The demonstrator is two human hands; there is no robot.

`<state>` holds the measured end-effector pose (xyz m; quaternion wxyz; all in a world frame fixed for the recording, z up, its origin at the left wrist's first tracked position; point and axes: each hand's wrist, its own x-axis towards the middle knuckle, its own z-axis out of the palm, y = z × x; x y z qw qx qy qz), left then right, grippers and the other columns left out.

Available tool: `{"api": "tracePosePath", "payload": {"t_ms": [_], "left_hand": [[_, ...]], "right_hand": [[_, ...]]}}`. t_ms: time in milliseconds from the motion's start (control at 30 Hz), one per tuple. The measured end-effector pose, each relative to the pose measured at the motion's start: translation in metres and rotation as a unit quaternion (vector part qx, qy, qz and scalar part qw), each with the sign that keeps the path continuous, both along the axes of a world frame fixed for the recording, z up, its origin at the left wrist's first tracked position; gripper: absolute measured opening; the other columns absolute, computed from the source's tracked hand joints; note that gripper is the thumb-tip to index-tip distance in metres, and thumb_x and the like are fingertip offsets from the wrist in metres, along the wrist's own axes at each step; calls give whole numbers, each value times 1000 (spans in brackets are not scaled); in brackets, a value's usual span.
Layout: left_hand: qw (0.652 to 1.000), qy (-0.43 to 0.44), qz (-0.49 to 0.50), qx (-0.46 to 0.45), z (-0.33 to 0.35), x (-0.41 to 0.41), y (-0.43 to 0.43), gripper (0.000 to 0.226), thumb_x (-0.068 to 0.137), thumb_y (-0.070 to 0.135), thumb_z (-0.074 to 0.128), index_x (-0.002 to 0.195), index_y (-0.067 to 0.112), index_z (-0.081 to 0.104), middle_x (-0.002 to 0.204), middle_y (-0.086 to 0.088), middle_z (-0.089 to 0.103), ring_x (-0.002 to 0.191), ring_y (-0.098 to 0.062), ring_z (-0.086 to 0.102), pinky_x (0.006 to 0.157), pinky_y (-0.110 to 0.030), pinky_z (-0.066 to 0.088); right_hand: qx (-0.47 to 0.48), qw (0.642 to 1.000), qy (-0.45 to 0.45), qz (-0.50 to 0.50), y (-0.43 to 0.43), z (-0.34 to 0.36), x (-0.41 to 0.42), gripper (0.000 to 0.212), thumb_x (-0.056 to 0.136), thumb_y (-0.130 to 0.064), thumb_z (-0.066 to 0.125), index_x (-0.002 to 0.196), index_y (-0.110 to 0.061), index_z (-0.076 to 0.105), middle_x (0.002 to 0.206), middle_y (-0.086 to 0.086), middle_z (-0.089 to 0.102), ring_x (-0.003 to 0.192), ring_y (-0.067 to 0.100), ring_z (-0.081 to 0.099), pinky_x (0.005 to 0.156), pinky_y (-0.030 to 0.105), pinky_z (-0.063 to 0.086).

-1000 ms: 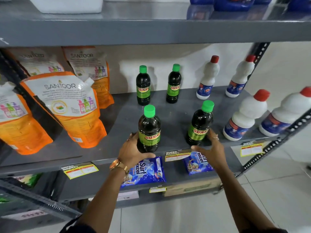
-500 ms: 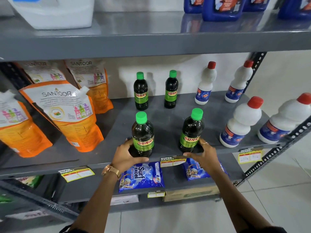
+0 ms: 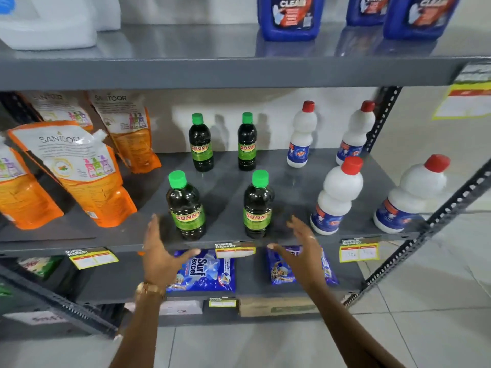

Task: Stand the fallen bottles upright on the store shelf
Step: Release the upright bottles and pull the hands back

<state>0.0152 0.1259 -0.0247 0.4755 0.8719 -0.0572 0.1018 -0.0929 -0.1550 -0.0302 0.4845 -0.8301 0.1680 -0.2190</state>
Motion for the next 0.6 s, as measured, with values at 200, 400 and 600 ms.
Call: {"api": "tracePosePath", "payload": {"t_ms": [200, 400, 600], "left_hand": [[985, -109, -113, 75, -37, -122, -97, 58, 78, 44, 55, 127, 17, 42, 125, -16, 53, 116, -20, 40, 99, -33, 36], [928, -171, -235, 234, -41, -101, -205, 78, 88, 48, 49, 144, 10, 12, 153, -8, 13, 143, -21, 5, 117, -33, 9], [896, -134, -191, 378, -54, -80, -227, 93, 79, 44, 57, 143, 1, 4, 152, -19, 9, 142, -32, 7, 115, -36, -11]], "right_hand": [[-4, 978, -62, -198, -71, -11, -45, 90, 58, -32, 87, 133, -10, 41, 129, 3, 45, 115, 12, 42, 98, 25, 36], [38, 999, 34, 1, -122, -15, -9, 68, 66, -24, 84, 125, -24, 52, 118, -2, 67, 105, 14, 65, 86, 34, 54], [53, 999, 7, 4, -118, -17, -11, 62, 67, -21, 84, 122, -19, 55, 114, -3, 67, 97, 8, 64, 76, 11, 51]]}}
